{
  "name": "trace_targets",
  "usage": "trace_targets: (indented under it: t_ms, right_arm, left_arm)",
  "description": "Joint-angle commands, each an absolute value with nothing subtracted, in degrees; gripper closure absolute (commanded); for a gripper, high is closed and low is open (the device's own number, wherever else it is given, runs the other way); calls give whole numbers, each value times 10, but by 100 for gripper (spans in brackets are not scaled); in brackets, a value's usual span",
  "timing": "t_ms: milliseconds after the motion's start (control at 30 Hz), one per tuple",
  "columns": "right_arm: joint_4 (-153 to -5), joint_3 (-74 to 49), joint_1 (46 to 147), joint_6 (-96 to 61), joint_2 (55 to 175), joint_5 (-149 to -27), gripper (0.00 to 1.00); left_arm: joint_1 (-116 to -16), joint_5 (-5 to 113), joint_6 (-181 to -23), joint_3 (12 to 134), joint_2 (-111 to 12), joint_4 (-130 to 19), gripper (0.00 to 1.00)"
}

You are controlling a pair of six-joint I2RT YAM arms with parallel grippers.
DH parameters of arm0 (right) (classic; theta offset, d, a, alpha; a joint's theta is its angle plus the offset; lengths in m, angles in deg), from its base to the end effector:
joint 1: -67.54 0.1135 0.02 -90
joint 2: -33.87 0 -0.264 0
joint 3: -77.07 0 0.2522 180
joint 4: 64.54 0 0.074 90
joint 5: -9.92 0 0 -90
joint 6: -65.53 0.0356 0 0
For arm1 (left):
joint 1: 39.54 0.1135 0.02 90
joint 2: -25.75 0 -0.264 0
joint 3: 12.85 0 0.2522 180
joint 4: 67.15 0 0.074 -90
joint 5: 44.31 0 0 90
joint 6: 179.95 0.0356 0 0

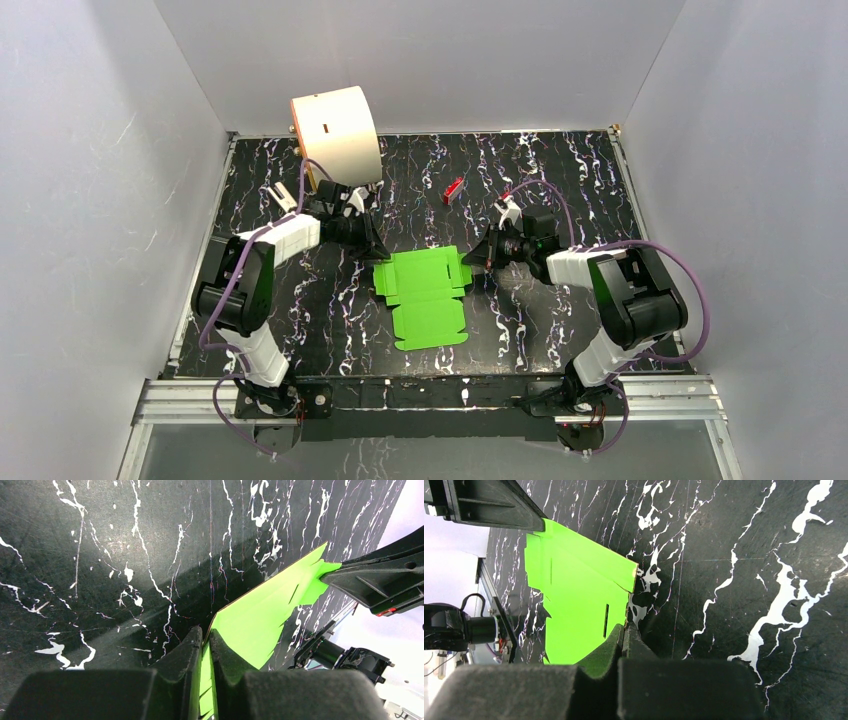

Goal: Fold the paper box

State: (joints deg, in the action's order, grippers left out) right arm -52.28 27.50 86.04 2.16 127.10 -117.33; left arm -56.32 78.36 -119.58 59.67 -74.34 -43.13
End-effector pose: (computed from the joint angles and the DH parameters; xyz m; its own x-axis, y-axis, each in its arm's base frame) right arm 0.2821 0.1171 0.1496 -0.7745 0.1171 -0.6217 -0.4423 0.6023 0.6645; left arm 0.3338 -0.1207 0.1752 -0.9310 -0.1540 -0.3309 0.1194 0.7282 -0.6748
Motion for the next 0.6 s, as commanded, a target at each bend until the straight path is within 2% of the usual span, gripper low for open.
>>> trace_targets:
  t_ms: [0,567]
  right_arm:
    - [-511,273,869,8,1243,-1165,100]
    - [-620,231,923,-13,1232,-1020,100]
  left_arm:
    - [-575,786,-1200,605,-730,-430,93]
    - [-706,507,-1195,755,-799,-240,97]
